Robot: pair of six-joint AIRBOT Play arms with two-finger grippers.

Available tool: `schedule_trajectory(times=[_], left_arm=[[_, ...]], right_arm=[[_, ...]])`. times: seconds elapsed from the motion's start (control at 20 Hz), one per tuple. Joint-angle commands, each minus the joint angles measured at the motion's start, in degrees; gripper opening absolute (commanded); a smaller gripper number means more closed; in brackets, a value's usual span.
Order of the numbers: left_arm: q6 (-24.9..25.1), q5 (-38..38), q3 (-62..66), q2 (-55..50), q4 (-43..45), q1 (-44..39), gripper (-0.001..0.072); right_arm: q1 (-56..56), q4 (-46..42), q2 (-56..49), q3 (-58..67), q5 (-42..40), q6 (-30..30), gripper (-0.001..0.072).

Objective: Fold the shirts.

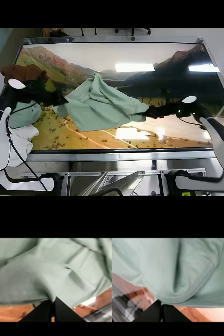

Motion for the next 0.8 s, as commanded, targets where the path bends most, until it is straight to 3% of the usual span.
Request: schedule_trajectory(times=[0.0, 0.1, 0.2, 0.45, 0.65, 0.75], left_arm=[[1.4, -4.2, 8.6, 3.1, -14.5, -0.9, 0.0011], [1.4, -4.6, 16.2, 8.1, -25.2, -1.3, 0.0012], [0.7, -4.6, 25.7, 13.3, -30.0, -1.2, 0.0012], [-2.7, -2.3, 44.4, 24.8, -24.6, 0.4, 0.0012], [-3.1, -2.8, 35.6, 34.2, -21.9, 5.5, 0.0013], [-2.9, -3.6, 27.1, 36.9, -21.9, 6.2, 0.0013]], right_arm=[[-1.3, 8.3, 12.2, 5.8, -3.4, -4.7, 0.0023], [-2.8, 11.4, 17.6, 18.3, -3.8, -7.4, 0.0024], [-3.6, 11.3, 21.2, 33.4, -6.2, -7.5, 0.0024], [-4.3, 6.7, 24.4, 59.3, -11.7, -7.5, 0.0024], [-4.3, 6.1, 23.7, 64.0, -13.3, -8.3, 0.0024], [-4.3, 6.2, 20.7, 64.0, -9.9, -8.1, 0.0025]])
